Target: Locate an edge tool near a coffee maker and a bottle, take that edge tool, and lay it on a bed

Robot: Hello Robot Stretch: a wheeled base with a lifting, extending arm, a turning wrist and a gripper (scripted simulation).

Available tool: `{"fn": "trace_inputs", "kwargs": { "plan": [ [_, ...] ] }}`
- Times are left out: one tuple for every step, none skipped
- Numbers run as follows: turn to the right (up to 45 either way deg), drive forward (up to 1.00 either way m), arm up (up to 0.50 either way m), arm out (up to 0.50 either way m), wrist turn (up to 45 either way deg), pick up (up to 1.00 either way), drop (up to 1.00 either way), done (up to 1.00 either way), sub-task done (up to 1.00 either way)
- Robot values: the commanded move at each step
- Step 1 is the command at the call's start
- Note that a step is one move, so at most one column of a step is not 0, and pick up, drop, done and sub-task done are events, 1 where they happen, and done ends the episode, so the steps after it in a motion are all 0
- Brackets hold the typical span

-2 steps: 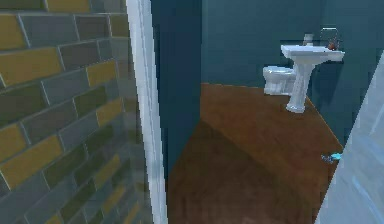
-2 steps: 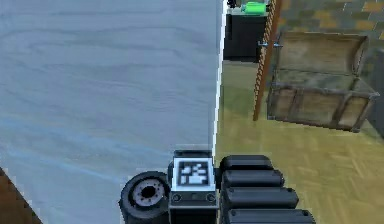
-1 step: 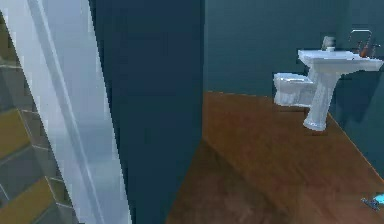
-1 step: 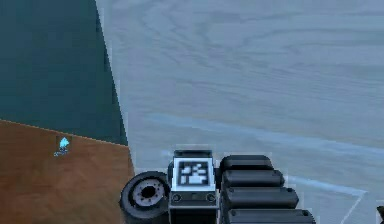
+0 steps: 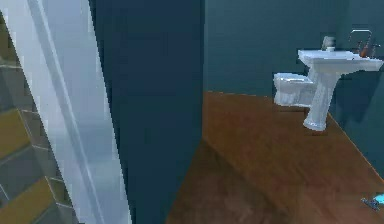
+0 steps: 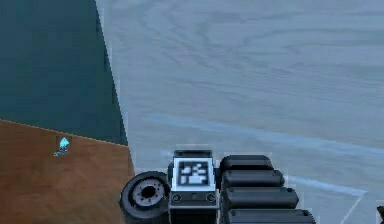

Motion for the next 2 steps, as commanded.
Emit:
{"fn": "trace_inputs", "kwargs": {
  "plan": [
    [15.0, 0.00, 0.00, 0.00, 0.0, 0.00, 0.00, 0.00, 0.00],
    [0.0, 0.45, 0.00, 0.00, 0.0, 0.00, 0.00, 0.00, 0.00]
  ]
}}
